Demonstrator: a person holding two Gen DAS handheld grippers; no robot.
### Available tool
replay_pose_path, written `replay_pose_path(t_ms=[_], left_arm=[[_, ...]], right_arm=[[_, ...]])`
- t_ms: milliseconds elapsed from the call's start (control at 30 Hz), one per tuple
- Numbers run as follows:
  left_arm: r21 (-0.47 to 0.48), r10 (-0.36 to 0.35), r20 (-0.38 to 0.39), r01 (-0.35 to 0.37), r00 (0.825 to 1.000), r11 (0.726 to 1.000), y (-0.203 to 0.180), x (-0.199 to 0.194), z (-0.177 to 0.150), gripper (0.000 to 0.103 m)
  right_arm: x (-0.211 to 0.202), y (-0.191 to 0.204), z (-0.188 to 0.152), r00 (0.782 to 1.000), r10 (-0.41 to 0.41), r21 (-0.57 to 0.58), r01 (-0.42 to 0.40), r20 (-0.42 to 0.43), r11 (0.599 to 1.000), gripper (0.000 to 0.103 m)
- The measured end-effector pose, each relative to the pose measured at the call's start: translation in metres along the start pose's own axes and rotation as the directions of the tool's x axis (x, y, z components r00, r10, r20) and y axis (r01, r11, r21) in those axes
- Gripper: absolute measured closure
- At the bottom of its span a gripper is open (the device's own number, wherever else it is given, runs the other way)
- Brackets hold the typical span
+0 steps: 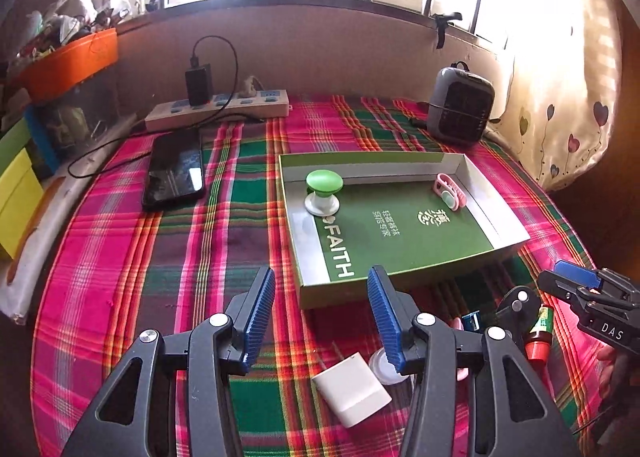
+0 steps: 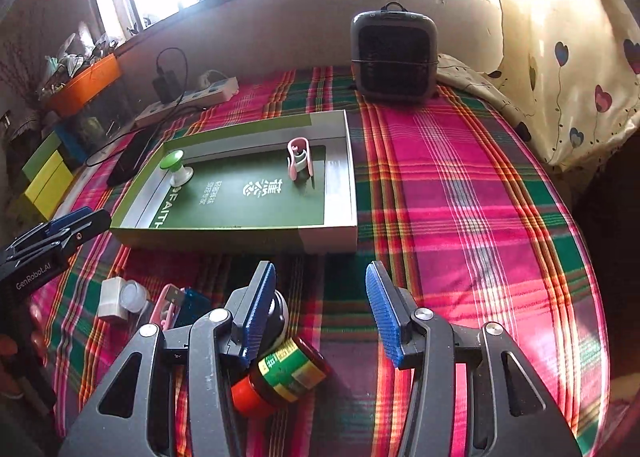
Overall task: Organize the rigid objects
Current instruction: 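Withdraw both tools from the box back toward the remaining items, then grasp the white charger plug with left tool while right tool grasps the red-capped jar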
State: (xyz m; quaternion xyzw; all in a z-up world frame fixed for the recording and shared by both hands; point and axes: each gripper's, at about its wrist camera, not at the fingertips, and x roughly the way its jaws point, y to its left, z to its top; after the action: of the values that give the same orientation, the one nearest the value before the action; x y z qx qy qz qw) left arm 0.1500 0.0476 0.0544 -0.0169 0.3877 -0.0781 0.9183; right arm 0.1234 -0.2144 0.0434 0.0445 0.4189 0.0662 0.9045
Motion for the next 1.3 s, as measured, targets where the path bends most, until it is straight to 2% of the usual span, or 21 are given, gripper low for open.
replay_pose_path(t_ms=[100,267,400,567,667,900,1033,1133,1300], left_arm=[[-0.016,-0.006,-0.012,0.006,1.0,1.0,0.007,-0.001,-0.008,0.052],[-0.029,-0.033,-0.029,0.033,0.999,0.999,0.011,-0.003,-0.021,0.052],[-0.037,-0.054,-0.046,0.053,0.997,0.998,0.012,-0.002,-0.03,0.052],[-0.081,-0.093,-0.067,0.087,0.993,0.993,0.018,-0.002,-0.04,0.051],[-0.107,-0.115,-0.076,0.107,0.99,0.989,0.019,-0.001,-0.043,0.051],[-0.082,-0.131,-0.082,0.124,0.988,0.989,0.009,-0.004,-0.048,0.051],[-0.047,-0.102,-0.1,0.098,0.99,0.994,0.0,-0.002,-0.05,0.05],[-0.035,-0.104,-0.115,0.1,0.988,0.994,-0.004,0.0,-0.053,0.05],[0.012,-0.056,-0.126,0.058,0.99,0.998,-0.011,0.002,-0.058,0.05]], right_arm=[[-0.006,-0.004,-0.013,1.0,-0.015,0.023,0.015,-0.002,1.0,0.054],[-0.015,-0.004,-0.028,1.0,0.009,0.06,-0.009,-0.004,0.998,0.054],[-0.014,0.005,-0.035,1.0,0.011,0.053,-0.01,-0.017,0.999,0.041],[-0.008,0.012,-0.04,0.999,-0.025,0.048,0.027,-0.039,0.998,0.041],[-0.002,0.011,-0.043,0.998,-0.002,0.074,0.007,-0.06,0.997,0.04],[0.0,0.007,-0.045,0.997,-0.013,0.086,0.019,-0.072,0.996,0.04],[0.002,0.007,-0.048,0.989,-0.121,0.025,0.124,-0.086,0.992,0.04],[0.0,0.003,-0.051,0.989,-0.127,0.02,0.129,-0.079,0.991,0.04],[-0.006,0.0,-0.056,0.993,-0.104,0.022,0.105,-0.054,0.994,0.04]])
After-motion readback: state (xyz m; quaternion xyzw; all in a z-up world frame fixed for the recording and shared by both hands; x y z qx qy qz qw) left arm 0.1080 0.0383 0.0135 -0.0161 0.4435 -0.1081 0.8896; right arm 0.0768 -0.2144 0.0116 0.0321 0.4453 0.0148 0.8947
